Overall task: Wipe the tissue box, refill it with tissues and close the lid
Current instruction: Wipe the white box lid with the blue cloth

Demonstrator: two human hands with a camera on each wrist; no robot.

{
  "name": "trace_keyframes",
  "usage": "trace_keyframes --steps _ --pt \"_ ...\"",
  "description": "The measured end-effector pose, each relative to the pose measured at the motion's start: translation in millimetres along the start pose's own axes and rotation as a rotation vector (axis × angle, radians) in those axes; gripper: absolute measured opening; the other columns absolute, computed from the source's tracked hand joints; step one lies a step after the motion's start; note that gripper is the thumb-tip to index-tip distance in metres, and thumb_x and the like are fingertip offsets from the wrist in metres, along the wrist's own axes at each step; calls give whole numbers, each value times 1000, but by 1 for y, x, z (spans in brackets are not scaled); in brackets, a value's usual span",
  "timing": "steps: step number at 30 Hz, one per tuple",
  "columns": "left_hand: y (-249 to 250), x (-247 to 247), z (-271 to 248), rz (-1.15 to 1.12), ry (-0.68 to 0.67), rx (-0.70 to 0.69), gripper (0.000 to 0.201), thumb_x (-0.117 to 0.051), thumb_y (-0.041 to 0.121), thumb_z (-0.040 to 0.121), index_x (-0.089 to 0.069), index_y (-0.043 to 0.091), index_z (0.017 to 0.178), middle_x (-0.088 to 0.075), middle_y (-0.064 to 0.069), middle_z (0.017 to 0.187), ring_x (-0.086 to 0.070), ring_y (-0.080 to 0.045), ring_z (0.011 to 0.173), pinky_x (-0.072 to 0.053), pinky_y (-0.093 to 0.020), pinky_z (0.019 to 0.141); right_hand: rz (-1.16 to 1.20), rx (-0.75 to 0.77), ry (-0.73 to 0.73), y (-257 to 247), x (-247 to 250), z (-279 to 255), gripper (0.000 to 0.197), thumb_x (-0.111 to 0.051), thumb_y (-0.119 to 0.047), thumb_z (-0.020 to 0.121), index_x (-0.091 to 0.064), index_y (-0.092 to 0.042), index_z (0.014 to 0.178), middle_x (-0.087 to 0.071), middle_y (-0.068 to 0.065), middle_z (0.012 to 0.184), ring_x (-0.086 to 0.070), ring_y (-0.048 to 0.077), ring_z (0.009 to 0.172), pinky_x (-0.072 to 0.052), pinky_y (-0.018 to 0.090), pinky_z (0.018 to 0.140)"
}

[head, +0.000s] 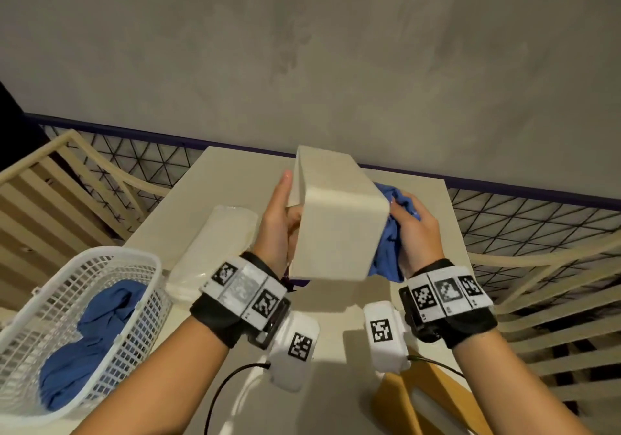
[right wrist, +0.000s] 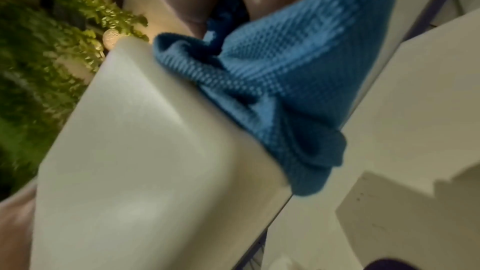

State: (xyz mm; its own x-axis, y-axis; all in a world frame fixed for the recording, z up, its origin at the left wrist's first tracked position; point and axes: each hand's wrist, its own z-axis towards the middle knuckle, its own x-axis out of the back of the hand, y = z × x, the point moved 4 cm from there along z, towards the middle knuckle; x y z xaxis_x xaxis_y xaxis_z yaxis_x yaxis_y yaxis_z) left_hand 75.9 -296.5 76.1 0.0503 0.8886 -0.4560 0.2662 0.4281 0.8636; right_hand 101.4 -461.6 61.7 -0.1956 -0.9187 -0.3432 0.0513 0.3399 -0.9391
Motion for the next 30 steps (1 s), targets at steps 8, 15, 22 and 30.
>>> trace_keyframes --steps 8,15,22,30 --pt "-25 20 19 -127 105 291 53 -32 54 90 -54 12 65 -62 -6 49 -53 -23 59 -38 -28 61 -303 132 -197 -9 -4 -11 19 -51 0 90 -61 -16 94 -63 -4 90 -61 5 79 -51 10 70" --pt "-30 21 20 -78 -36 252 32 -36 21 96 -63 3 100 -74 -10 87 -72 -19 75 -47 -33 88 -303 81 -215 0 15 -15 21 -52 2 89 -63 -15 92 -63 -4 90 -62 -11 69 -50 5 67" --pt "-28 22 25 -109 -30 291 53 -38 40 94 -74 5 82 -75 -11 72 -72 -21 61 -58 -28 63 -479 224 -278 5 7 -24 28 -57 -1 88 -61 -28 92 -63 -14 95 -59 -15 80 -47 4 74" --pt "-29 23 34 -136 100 182 62 -43 48 91 -33 15 142 -51 -14 138 -53 -27 122 -52 -43 89 -724 315 -360 25 18 -32 27 -58 10 83 -68 -6 102 -66 4 104 -60 0 94 -41 1 81"
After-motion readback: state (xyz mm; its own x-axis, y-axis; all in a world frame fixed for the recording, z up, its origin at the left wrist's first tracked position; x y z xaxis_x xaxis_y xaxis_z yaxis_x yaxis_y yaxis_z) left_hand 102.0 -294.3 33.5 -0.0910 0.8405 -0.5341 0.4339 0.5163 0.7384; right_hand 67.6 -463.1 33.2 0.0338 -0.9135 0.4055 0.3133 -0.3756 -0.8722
